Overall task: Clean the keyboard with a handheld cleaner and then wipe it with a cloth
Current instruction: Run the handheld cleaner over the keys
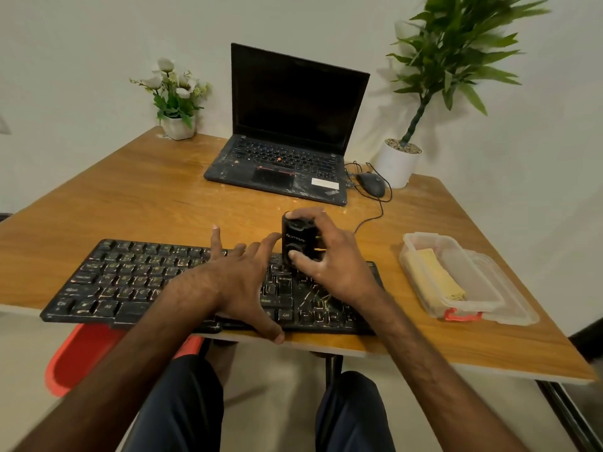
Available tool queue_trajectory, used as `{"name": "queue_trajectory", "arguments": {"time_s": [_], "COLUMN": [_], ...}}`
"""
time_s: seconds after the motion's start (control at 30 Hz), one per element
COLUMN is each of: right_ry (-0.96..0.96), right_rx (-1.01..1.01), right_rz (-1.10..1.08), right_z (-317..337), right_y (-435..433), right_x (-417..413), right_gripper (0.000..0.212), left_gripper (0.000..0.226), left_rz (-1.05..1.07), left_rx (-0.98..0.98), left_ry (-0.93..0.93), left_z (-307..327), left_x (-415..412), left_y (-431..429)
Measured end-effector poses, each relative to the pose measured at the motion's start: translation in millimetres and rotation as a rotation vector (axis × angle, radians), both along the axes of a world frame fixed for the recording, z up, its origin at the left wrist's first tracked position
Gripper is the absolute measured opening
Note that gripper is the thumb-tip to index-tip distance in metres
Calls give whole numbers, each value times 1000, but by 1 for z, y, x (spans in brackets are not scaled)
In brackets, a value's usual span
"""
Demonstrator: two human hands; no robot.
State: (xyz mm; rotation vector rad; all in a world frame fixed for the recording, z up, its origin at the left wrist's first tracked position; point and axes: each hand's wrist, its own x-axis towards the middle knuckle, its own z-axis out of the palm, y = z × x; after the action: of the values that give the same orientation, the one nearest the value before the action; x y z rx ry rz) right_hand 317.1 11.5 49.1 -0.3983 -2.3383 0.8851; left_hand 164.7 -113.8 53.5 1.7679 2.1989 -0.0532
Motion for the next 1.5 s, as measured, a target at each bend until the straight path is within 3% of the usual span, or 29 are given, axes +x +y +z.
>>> {"name": "queue_trajectory", "arguments": {"time_s": [0.27, 0.47, 0.67, 0.87, 1.03, 1.2, 1.4, 1.5], "right_ry": [-16, 42, 64, 45, 20, 32, 62, 60], "right_rx": [-20, -4, -66, -3, 26, -13, -69, -58], "right_rz": [-277, -97, -198, -98, -154, -76, -203, -143], "right_z": [2, -7, -4, -7, 1, -4, -2, -5], "right_y": [36, 1, 25, 4, 23, 9, 28, 15], "right_x": [49, 3, 12, -14, -12, -4, 20, 21], "right_gripper": [59, 59, 58, 57, 57, 58, 56, 56], "left_gripper": [154, 156, 160, 167, 164, 163, 161, 160], "left_rz": [7, -33, -25, -25, -20, -16, -21, -64], "left_rx": [-8, 8, 68, 80, 97, 98, 89, 105], "left_ry": [-29, -52, -108, -26, -34, -36, -38, -35], "left_z": [4, 2, 4, -3, -1, -3, -3, -5], "left_x": [4, 8, 9, 3, 5, 4, 4, 11], "left_y": [2, 7, 5, 7, 4, 5, 3, 7]}}
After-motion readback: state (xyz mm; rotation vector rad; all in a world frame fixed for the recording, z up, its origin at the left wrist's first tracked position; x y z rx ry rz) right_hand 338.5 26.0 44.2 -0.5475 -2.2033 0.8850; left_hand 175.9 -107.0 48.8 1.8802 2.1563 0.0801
